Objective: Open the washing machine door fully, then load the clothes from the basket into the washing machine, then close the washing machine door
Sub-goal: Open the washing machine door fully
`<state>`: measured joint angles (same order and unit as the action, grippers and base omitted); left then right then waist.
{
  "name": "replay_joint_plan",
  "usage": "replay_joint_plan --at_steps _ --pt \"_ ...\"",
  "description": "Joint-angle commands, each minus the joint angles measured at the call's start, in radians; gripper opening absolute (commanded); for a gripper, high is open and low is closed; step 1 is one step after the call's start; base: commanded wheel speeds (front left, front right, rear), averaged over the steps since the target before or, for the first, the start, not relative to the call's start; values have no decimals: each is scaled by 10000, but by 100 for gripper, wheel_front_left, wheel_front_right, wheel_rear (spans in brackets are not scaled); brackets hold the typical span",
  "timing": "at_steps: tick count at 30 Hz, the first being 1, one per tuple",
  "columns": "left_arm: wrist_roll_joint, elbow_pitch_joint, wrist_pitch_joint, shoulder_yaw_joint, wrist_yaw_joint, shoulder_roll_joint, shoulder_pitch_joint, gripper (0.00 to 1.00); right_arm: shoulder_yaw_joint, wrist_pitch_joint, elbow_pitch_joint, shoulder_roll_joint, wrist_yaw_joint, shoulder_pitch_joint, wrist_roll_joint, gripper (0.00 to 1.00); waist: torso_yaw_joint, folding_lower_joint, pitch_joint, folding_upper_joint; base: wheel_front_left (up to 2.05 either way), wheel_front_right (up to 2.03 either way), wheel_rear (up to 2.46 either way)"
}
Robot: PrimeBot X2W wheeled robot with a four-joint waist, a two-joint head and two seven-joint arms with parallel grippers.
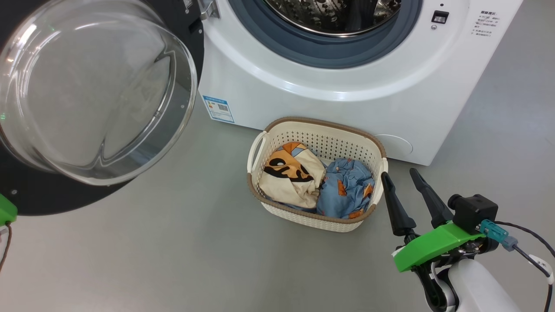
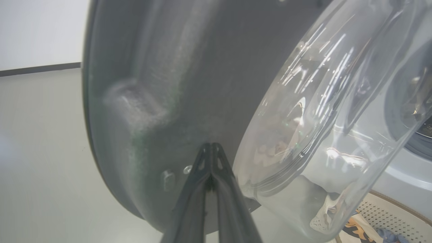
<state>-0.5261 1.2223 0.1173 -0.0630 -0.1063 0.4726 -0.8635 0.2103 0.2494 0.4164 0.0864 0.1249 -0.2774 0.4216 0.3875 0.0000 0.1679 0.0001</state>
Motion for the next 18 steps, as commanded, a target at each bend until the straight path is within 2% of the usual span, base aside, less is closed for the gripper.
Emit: replay_joint_plan --at_steps 1,11,18 --pt "25 -75 164 188 -30 774 -416 0 146 124 -201 -131 58 -163 -78 100 6 0 -29 -1 0 0 0" --pt "-134 -88 664 -186 -223 519 -79 0 79 124 -287 -161 58 -23 -18 100 -65 0 -240 -1 0 0 0" --pt "-641 -892 872 -604 -240 417 634 2 68 124 -388 -149 58 112 33 100 -294 0 -499 -1 0 0 0"
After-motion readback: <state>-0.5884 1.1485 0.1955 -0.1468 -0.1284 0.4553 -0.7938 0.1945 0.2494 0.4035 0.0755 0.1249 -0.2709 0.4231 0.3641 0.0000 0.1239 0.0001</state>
